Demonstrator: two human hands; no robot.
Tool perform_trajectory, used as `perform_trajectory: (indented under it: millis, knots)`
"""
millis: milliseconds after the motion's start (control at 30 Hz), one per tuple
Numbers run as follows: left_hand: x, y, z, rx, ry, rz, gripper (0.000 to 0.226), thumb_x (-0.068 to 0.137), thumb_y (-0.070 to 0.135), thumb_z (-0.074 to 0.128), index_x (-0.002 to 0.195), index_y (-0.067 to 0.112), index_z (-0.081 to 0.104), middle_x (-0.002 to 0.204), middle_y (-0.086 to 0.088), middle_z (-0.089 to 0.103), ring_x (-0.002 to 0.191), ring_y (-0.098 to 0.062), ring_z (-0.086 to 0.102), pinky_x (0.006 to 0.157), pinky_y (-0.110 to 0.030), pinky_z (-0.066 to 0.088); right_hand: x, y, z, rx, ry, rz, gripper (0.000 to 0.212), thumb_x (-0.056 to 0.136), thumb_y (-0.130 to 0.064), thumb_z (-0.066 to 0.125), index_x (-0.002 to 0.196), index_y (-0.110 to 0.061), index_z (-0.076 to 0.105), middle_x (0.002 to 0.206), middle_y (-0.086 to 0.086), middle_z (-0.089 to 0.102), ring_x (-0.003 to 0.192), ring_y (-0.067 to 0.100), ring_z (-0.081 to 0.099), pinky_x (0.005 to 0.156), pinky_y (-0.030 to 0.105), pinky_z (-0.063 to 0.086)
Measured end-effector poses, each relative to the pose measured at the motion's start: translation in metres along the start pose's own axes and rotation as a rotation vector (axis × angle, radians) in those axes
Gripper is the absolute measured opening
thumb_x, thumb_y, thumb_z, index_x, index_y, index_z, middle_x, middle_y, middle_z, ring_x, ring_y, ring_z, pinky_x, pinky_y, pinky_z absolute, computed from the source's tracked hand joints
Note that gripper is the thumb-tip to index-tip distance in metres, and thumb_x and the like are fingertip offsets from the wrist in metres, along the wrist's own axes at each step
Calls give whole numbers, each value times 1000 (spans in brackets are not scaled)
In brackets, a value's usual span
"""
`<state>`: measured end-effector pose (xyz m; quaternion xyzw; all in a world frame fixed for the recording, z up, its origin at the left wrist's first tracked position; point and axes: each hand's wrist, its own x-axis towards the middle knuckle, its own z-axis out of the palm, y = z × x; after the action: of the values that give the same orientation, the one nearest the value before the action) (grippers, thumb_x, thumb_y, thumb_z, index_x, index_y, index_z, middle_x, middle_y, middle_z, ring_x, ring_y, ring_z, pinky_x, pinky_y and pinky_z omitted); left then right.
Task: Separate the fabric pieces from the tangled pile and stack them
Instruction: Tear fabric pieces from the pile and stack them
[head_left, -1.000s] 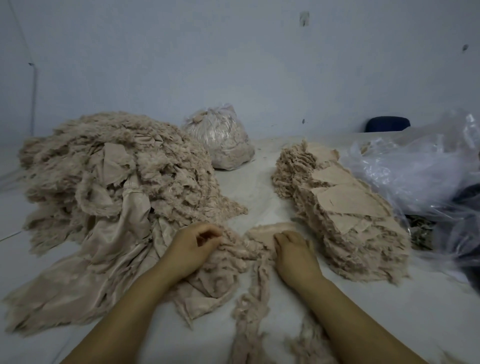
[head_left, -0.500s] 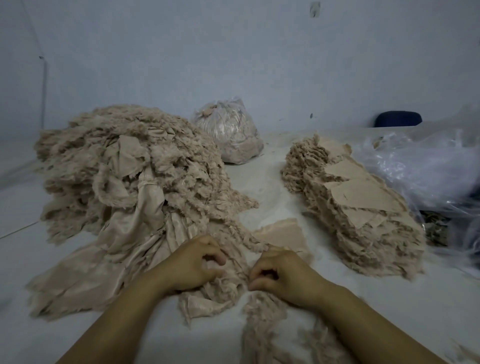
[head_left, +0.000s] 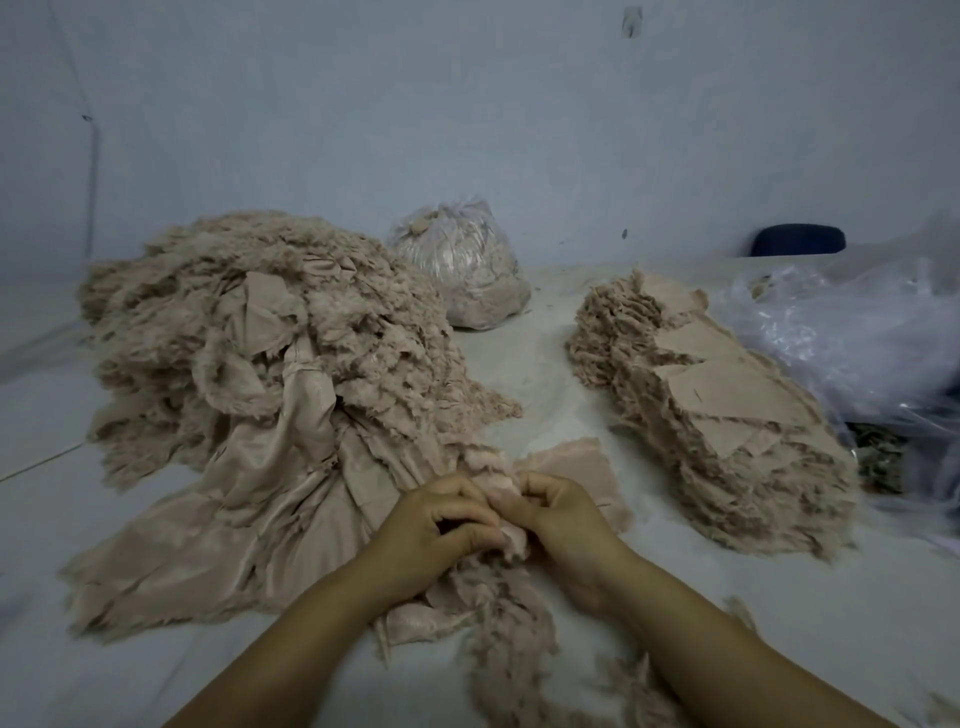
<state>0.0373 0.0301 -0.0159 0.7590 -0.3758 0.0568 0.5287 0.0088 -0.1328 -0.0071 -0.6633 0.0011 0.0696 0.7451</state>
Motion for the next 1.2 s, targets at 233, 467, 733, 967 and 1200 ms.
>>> perform_trajectory:
  millis: [233,467,733,967,1200]
  knots:
    - [22,-26,-19,499,-60,-77,33,93,40,37,81,30,66,87,18,66,88,-3,57,78,-21,38,-6,3,-3,-130,19,-183,24,91,-14,63,67,-10,65,56,-4,52,50,7,45,49,19,37]
    - [19,-39,-23,808,380,-211,47,94,42,36,89,12,72,98,0,64,99,-26,54,89,-35,36,-7,-5,-27,-94,148,-236,37,91,-18,61,58,-9,45,57,5,33,51,12,30,49,20,27]
    - [23,-8,15,-28,14,-395,32,90,25,62,58,23,59,41,14,43,38,2,36,41,-15,30,9,-2,-36,190,441,-215,19,93,-16,59,82,-2,63,77,14,61,71,24,56,66,35,49]
    - [16,-17,7,-218,121,-399,36,90,24,57,54,18,54,41,7,41,37,-5,32,40,-15,30,15,-2,-59,127,416,-122,14,91,-18,64,94,-9,73,61,-2,68,50,7,61,45,18,47]
    - [12,-21,16,193,-45,-263,14,85,25,68,96,35,67,95,12,60,87,6,54,77,-9,41,14,-34,-59,137,294,-283,12,92,-21,61,91,-12,69,51,-6,56,39,5,46,38,16,37]
